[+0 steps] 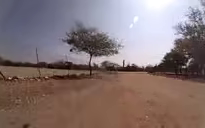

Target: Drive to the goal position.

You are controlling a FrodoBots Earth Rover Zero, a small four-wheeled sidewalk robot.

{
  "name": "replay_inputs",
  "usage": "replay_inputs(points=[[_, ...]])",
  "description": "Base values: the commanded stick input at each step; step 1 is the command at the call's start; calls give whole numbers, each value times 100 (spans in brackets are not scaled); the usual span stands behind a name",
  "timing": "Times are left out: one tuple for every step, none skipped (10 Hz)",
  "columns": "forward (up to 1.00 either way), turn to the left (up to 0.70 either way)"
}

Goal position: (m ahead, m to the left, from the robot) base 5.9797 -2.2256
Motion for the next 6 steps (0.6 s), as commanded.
replay_inputs(points=[[100, 0], [100, 0], [100, -1], [100, -5], [100, -40], [100, -40]])
